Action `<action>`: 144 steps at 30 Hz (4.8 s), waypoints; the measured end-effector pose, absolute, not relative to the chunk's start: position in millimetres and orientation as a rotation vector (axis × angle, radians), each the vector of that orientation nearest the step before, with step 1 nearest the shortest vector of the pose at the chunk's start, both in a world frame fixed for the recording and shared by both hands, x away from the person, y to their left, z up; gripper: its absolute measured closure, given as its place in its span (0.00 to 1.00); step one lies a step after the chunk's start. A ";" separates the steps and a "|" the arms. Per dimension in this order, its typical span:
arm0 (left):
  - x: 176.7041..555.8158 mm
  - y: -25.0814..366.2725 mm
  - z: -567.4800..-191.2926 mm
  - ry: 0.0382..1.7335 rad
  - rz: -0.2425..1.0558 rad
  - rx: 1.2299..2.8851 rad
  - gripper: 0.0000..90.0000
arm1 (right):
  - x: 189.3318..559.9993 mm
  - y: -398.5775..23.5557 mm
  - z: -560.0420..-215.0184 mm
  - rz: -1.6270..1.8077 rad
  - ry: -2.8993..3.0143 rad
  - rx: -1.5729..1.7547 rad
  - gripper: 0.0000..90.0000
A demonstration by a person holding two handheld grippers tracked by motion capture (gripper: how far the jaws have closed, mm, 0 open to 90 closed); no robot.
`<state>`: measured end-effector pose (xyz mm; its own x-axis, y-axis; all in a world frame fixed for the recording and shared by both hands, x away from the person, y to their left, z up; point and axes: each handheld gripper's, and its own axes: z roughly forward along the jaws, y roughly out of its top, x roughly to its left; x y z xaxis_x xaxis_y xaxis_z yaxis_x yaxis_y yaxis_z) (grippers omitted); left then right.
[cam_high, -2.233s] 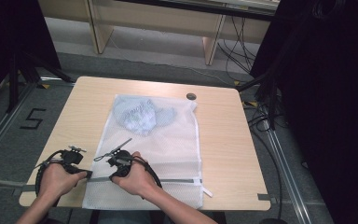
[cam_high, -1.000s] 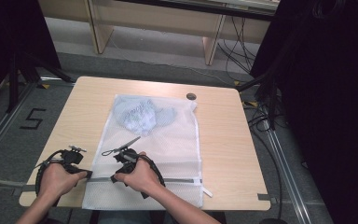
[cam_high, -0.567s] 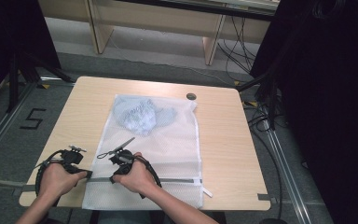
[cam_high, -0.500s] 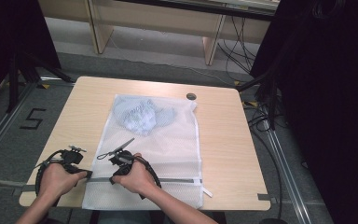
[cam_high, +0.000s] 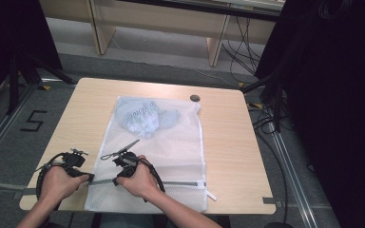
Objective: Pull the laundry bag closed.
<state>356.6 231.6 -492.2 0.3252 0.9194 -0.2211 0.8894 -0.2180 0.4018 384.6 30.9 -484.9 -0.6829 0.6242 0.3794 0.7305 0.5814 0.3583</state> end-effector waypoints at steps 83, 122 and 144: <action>356.6 231.9 -492.5 1.591 0.087 2.138 1.00 | 379.9 -63.9 -465.4 -0.691 -2.601 -1.227 0.97; 356.4 231.4 -492.4 1.594 0.090 2.137 1.00 | 382.0 -106.0 -466.1 -0.658 -2.556 -1.330 0.97; 356.3 231.5 -492.4 1.593 0.090 2.137 1.00 | 382.9 -122.6 -467.4 -0.656 -2.548 -1.341 0.97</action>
